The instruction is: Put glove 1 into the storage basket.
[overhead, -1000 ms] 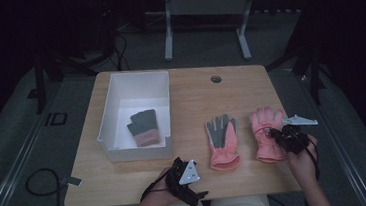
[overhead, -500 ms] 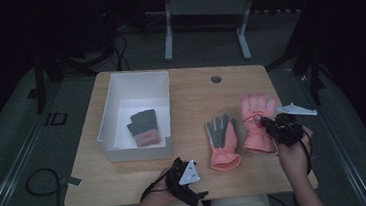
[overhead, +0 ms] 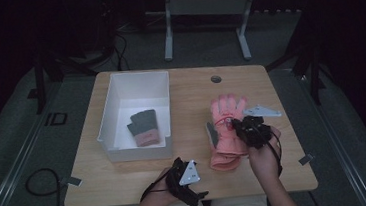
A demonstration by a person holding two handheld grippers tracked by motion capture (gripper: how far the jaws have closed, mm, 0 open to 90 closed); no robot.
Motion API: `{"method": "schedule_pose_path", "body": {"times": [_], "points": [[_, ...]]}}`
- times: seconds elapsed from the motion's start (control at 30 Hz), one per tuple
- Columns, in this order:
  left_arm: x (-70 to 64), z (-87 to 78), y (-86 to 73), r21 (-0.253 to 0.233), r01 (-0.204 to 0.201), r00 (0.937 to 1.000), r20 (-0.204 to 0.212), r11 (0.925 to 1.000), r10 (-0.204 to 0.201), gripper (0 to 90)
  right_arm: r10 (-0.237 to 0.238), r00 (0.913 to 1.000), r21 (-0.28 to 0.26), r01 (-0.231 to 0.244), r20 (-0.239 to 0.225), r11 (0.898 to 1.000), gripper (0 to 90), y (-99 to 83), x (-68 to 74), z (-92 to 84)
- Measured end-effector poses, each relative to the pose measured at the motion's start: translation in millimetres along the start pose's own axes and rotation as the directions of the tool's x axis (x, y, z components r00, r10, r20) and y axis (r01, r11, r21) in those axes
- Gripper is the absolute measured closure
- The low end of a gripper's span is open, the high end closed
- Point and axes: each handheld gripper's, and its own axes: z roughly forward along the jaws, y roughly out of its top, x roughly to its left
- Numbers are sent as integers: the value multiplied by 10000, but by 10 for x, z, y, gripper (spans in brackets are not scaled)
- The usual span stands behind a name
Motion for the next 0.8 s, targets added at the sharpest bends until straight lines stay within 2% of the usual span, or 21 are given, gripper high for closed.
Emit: {"method": "schedule_pose_path", "body": {"times": [0.23,0.4,0.57,0.7,0.8], "points": [[2,-2,2,6,-16,10000,13,10000,16,14,-137,9999,809,136,12,9966,882,-177,57,206],[2,1,4,44,-66,10000,-35,10000,66,14,-13,10000,1316,7,46,9913,881,-318,23,388],[5,7,5,19,69,10000,-30,10000,-69,14,-23,10000,1551,13,64,9879,876,-401,-11,523],[6,5,6,7,96,10000,-11,10000,-96,14,-399,9990,1556,423,-185,9869,870,-432,-13,576],[13,6,12,1,157,9999,-10,9999,-157,14,-397,9982,1579,462,-440,9864,855,-437,-55,582]]}}
